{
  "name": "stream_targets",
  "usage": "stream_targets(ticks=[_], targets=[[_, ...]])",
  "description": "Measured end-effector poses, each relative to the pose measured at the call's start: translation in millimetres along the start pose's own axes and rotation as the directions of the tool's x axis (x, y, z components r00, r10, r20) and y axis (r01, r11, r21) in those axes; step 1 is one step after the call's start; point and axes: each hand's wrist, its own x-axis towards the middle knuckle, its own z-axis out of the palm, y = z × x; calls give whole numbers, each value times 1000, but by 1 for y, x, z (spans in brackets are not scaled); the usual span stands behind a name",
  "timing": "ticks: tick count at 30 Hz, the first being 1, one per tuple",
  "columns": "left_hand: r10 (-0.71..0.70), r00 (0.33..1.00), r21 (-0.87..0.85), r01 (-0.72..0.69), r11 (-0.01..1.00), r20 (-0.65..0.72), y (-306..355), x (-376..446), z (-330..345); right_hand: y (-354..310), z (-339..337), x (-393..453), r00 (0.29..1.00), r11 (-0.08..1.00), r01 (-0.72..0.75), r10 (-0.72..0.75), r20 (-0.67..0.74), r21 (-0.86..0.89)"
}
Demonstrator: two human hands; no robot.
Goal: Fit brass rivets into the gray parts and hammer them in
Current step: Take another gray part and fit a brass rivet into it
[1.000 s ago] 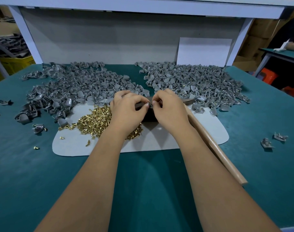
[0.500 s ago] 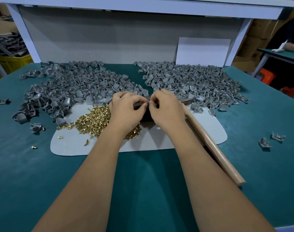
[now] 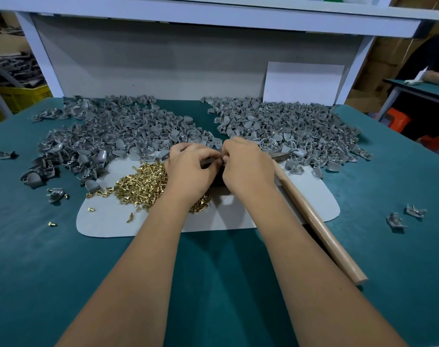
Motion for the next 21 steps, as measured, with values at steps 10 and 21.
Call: stream_targets(ticks=[10, 21], targets=[[37, 999, 10, -37, 999, -16, 2, -1, 0, 2, 5, -6, 991, 989, -107, 114, -70, 105], [30, 999, 47, -29, 998, -16, -2, 2, 6, 16, 11, -8, 961, 812, -160, 259, -100, 562]])
